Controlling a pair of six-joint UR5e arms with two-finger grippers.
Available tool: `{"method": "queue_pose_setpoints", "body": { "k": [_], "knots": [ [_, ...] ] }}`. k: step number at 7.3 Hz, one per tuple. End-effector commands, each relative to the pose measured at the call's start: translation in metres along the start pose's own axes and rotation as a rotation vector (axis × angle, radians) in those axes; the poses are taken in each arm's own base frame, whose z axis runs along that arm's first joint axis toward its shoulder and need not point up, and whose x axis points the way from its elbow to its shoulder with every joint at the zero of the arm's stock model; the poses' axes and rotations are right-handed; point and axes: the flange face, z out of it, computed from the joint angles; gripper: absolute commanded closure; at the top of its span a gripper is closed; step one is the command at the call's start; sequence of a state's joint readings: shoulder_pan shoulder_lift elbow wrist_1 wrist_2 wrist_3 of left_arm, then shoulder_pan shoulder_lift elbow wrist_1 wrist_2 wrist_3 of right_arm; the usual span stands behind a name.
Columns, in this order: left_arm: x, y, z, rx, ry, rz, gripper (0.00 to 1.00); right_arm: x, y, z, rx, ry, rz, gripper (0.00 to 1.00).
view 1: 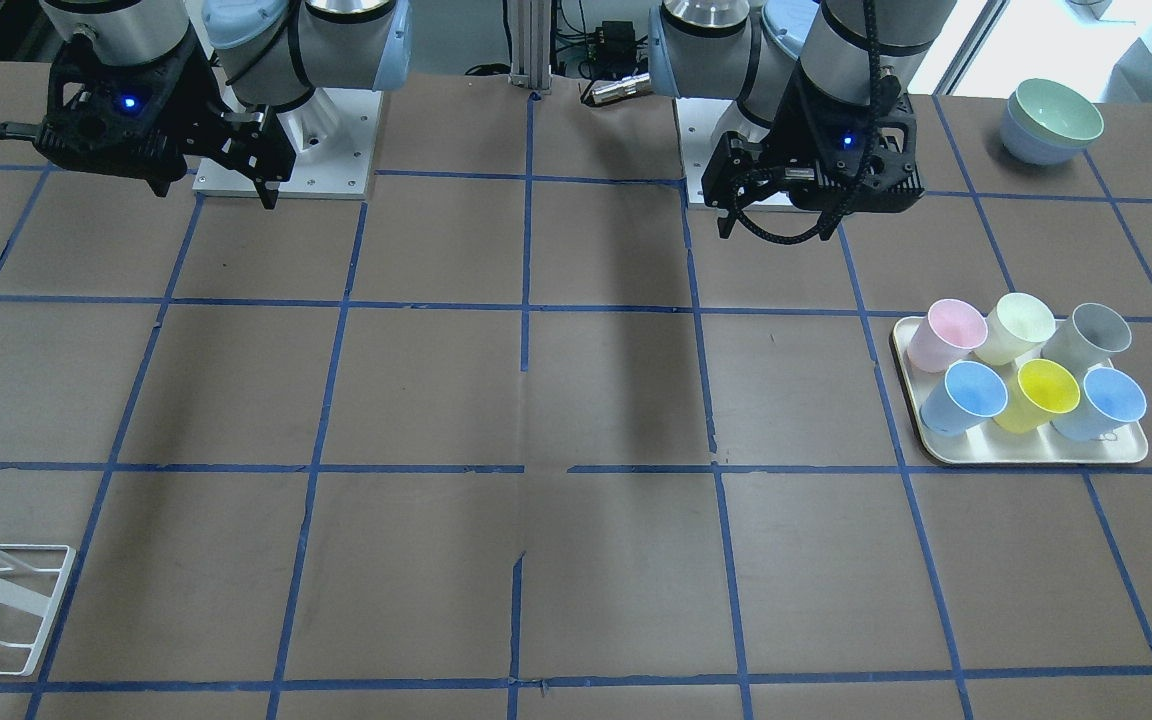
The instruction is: Transfer IKEA cup to right arm and place on rack
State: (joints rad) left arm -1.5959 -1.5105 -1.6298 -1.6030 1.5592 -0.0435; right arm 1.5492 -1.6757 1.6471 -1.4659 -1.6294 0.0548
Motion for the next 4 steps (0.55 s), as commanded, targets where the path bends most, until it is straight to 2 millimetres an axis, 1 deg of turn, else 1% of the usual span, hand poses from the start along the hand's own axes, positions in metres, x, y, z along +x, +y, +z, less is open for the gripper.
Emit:
{"method": "queue_pose_setpoints", "body": {
  "k": [1,2,3,4],
  "knots": [
    [-0.020,-0.006,0.000,0.001,0.001,0.018,0.00,0.003,-0.002,0.004,-0.005,0.004,0.002,0.00],
    [-0.036,-0.009,-0.001,0.001,0.000,0.043,0.00,0.002,-0.003,-0.002,0.005,-0.004,0.010,0.00],
    [-0.067,-0.014,-0.002,-0.003,0.001,0.082,0.00,0.001,0.001,-0.009,0.018,-0.018,0.010,0.00],
    [-0.097,-0.013,0.001,-0.015,0.006,0.081,0.00,0.001,-0.001,-0.005,0.006,-0.015,0.001,0.00]
  ]
}}
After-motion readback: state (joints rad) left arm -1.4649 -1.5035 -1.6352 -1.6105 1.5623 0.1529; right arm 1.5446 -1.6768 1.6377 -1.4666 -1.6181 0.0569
